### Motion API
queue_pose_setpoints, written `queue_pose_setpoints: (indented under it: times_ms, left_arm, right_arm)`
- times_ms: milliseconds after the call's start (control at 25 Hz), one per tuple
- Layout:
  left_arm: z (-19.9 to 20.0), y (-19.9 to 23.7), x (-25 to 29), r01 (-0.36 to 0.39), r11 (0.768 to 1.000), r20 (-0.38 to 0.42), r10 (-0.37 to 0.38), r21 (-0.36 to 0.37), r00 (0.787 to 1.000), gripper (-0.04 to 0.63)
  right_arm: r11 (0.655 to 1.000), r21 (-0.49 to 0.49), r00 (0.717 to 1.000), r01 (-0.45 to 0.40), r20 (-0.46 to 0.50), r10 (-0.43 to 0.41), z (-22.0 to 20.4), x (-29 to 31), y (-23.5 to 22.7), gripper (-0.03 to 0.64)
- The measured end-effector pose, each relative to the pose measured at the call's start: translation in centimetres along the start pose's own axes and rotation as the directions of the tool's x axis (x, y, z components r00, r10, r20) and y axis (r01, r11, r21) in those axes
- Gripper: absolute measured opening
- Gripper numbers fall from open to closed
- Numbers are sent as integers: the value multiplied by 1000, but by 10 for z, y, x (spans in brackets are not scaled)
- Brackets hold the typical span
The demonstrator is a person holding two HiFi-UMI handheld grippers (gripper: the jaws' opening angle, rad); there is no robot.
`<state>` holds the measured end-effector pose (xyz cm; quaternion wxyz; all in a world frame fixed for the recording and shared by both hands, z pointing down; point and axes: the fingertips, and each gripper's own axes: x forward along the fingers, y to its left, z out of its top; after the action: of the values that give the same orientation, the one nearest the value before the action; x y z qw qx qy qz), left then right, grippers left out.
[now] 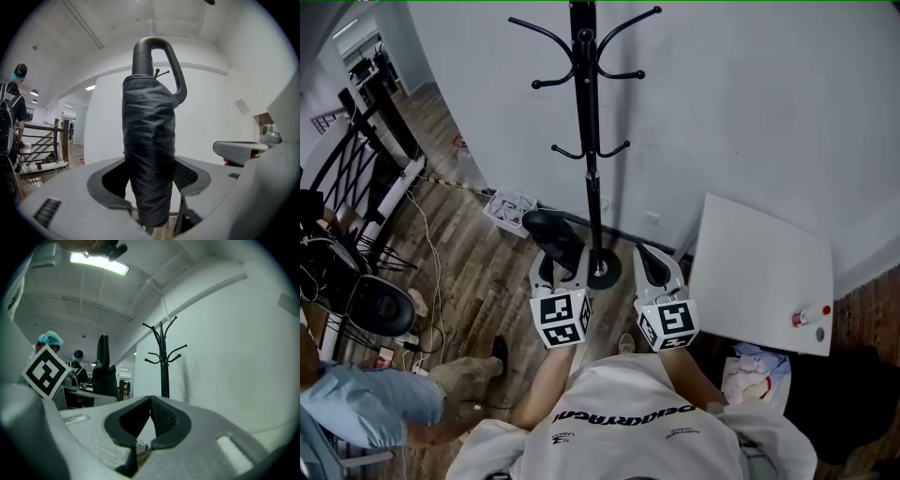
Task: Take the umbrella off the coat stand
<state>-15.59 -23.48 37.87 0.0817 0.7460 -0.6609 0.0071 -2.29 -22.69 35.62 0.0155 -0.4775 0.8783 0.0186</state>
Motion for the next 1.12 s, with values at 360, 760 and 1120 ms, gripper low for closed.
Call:
queue_pose_setpoints:
  times_ms: [360,760,1120]
  left_arm:
    - [3,-15,-14,17,1000,19,-17,14,1000,261]
    - [1,-19,-8,22,1000,15,-23,22,1000,261]
    - [1,-25,-3,25,999,25,-26,25,999,261]
  right_arm:
    - [1000,-7,1000,-14,-3,14,0,-4,1,-3]
    - [1000,-3,1000,-13,-9,13,-1,2,-5,-3]
    - [1000,8,1000,-9,-16,9,-6,7,-14,-3]
